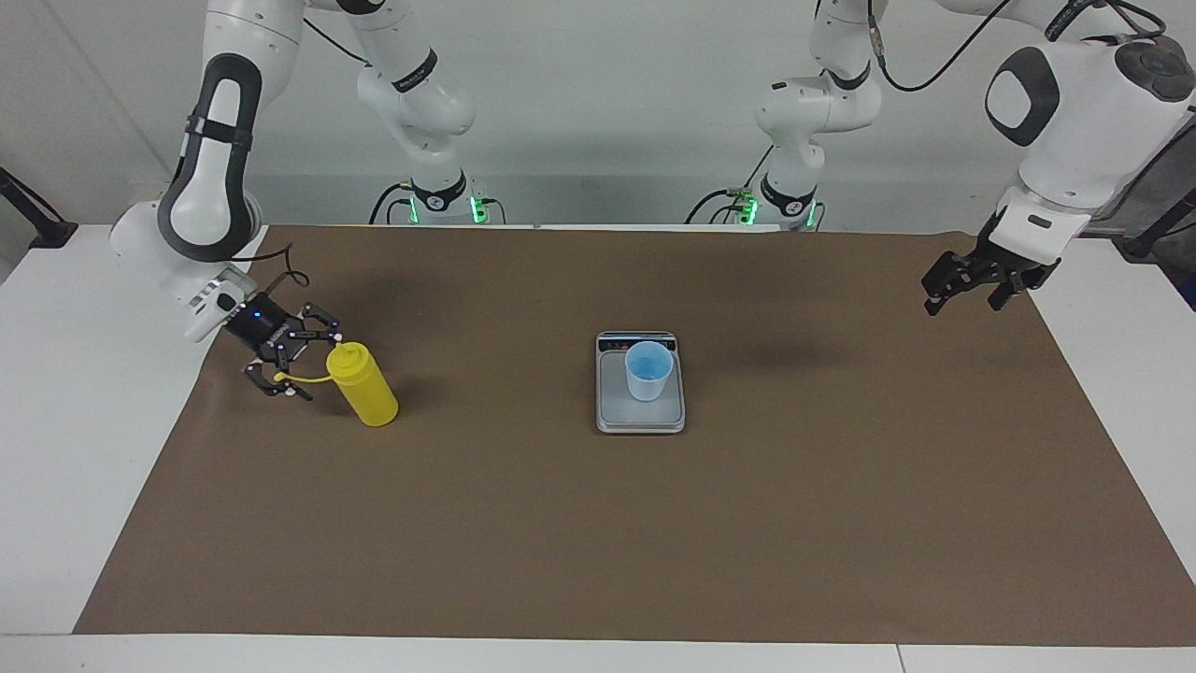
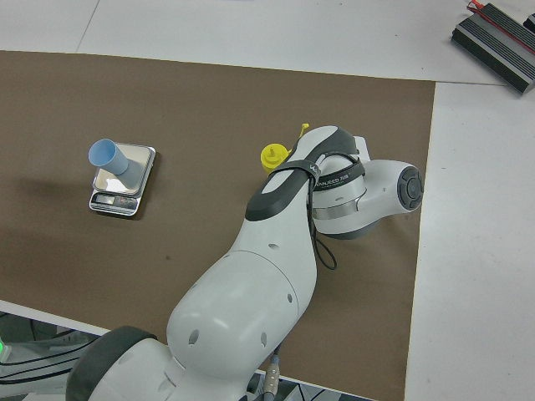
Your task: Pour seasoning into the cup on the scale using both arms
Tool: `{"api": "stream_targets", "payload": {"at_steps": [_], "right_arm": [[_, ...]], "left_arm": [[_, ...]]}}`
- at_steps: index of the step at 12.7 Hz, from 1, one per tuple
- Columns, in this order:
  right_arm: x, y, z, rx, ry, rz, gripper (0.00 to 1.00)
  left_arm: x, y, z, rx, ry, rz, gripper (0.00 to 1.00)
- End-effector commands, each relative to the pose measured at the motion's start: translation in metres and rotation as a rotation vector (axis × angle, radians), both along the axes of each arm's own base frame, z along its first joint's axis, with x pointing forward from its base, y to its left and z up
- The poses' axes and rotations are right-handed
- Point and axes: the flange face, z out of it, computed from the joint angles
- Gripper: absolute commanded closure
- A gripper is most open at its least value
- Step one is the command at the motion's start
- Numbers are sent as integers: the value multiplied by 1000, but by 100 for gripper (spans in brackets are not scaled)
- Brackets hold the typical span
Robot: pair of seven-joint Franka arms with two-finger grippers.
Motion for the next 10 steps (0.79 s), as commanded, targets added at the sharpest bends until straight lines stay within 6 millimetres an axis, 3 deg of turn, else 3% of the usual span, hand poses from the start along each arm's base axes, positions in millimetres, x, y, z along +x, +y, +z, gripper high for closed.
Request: {"api": "stream_targets", "payload": {"at_steps": [1, 4, 6, 10], "right_arm": [[-6, -11, 37, -91, 65, -22, 0], [-10, -3, 76, -158, 154, -112, 0], [-11, 13, 112, -222, 233, -212, 0], [4, 81, 191, -335, 404, -457, 0]], "left_arm": [[-8, 2, 1, 17, -2, -2, 0], [-8, 2, 1, 17, -2, -1, 0], [-8, 2, 1, 17, -2, -1, 0], [-8, 2, 1, 17, -1, -1, 0]]}}
